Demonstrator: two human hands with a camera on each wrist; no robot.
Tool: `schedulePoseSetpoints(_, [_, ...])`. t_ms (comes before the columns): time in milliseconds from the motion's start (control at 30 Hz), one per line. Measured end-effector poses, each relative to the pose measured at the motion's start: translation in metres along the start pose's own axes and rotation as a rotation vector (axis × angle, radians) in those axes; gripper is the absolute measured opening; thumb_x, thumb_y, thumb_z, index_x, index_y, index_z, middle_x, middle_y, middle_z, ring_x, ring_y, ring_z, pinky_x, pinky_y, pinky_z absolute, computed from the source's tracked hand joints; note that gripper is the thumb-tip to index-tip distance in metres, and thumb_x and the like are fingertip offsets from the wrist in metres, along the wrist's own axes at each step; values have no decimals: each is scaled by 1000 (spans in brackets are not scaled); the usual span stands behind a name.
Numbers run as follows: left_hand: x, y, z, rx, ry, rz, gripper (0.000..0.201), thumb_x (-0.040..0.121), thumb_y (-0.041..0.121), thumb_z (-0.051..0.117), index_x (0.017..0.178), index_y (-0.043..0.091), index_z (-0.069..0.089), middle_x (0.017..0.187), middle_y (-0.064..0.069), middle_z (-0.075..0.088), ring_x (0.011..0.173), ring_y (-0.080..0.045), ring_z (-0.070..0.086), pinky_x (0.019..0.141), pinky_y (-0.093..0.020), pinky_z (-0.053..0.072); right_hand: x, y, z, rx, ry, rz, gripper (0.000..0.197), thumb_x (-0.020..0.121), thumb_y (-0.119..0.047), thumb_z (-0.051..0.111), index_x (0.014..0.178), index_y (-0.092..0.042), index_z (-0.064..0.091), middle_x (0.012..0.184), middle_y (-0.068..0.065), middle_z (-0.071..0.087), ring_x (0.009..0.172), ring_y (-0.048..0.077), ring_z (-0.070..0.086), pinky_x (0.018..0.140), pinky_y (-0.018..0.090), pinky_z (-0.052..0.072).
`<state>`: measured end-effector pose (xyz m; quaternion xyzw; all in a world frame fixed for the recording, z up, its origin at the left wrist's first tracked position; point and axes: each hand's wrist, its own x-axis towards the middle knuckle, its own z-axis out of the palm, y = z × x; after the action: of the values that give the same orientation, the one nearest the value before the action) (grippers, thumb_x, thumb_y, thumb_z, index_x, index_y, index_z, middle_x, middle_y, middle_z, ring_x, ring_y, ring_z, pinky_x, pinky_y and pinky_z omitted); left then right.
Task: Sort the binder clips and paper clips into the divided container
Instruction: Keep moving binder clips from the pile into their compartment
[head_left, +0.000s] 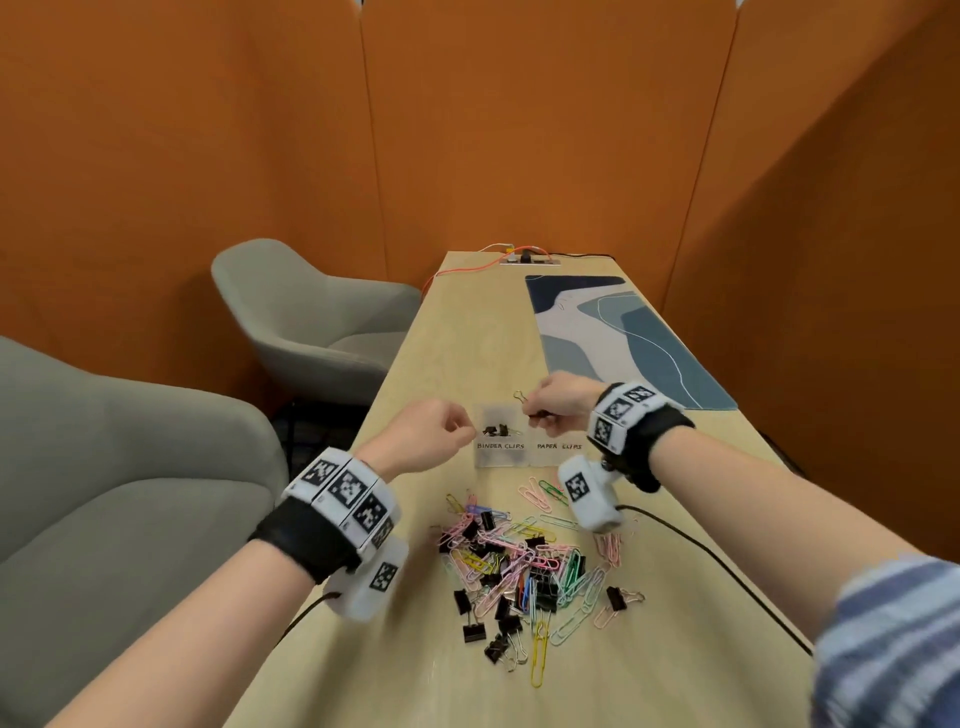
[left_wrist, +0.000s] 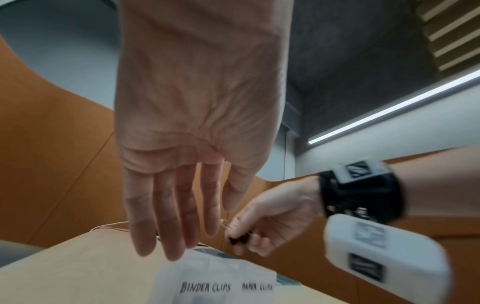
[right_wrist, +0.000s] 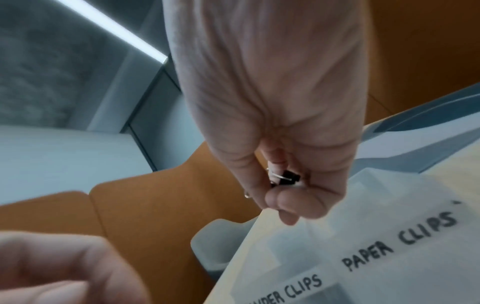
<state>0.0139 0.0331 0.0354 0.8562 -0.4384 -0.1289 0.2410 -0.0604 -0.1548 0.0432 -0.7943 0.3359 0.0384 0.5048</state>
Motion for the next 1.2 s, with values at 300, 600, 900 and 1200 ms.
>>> schedulePoseSetpoints(300, [-14, -12, 28, 229, -158, 78, 20, 84, 19, 64, 103, 16, 69, 102, -2, 68, 85, -13, 56, 80, -27, 47, -13, -7, 22, -282, 114, -232, 27, 92, -5, 47, 116, -8, 57, 100, 9, 60, 86, 23, 66, 68, 27, 55])
schedulePoseSetpoints(600, [-5, 9, 63, 375, -197, 133, 24, 86, 22, 64, 108, 15, 67, 114, -5, 67, 107, -23, 61, 90, -31, 49, -83, 61, 43, -818, -114, -396, 23, 87, -20, 62, 108, -14, 68, 111, 3, 69, 95, 15, 60, 85, 26, 47])
schedulePoseSetpoints(900, [-5, 10, 74, 504, -138, 189, 20, 87, 21, 61, 105, 13, 65, 110, -11, 67, 104, -29, 62, 84, -35, 50, -75, 74, 53, -688, 78, -498, 28, 84, -3, 49, 93, -12, 73, 99, 6, 73, 91, 18, 64, 84, 27, 50])
schedulePoseSetpoints(1200, [1, -1, 57, 131, 7, 163, 19, 85, 14, 66, 102, 16, 73, 103, -1, 74, 98, -14, 67, 85, -21, 49, -74, 78, 46, 97, -30, -164, 23, 90, 2, 46, 73, -4, 61, 76, 14, 58, 44, 10, 58, 43, 17, 49])
